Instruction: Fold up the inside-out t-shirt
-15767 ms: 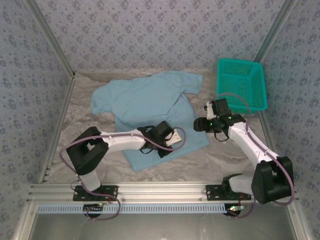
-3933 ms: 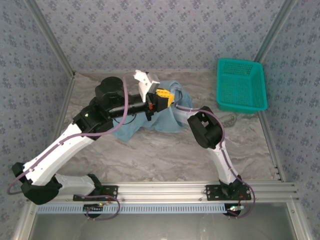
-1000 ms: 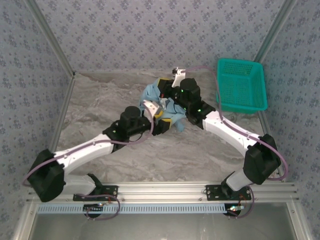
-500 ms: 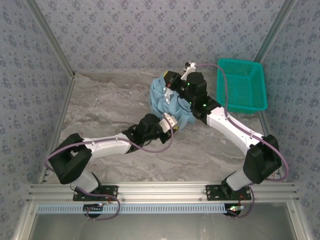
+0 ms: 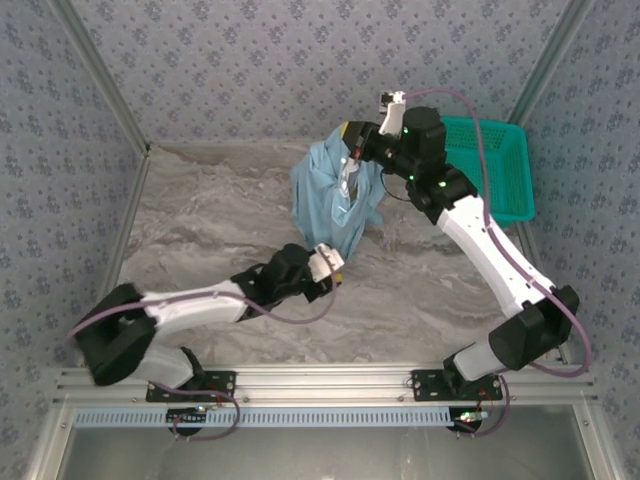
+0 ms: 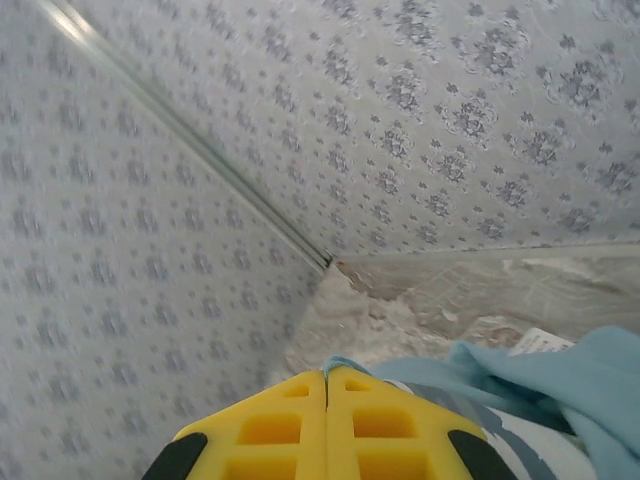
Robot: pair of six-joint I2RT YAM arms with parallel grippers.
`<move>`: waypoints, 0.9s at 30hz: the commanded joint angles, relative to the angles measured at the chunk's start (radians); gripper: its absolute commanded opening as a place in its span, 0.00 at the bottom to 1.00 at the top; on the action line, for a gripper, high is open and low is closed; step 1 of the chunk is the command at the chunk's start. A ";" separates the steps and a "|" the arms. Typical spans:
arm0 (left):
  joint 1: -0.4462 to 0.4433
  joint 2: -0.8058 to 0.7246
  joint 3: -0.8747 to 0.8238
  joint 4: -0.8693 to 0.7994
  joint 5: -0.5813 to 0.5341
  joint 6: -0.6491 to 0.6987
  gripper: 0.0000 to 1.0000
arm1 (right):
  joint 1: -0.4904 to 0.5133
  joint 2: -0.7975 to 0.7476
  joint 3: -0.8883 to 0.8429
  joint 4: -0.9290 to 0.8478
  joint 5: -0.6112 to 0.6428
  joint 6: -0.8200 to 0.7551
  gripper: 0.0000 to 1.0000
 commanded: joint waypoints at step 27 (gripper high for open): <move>0.514 -0.083 0.413 -0.041 0.445 -0.756 0.00 | -0.017 -0.218 0.022 -0.159 0.271 -0.390 0.00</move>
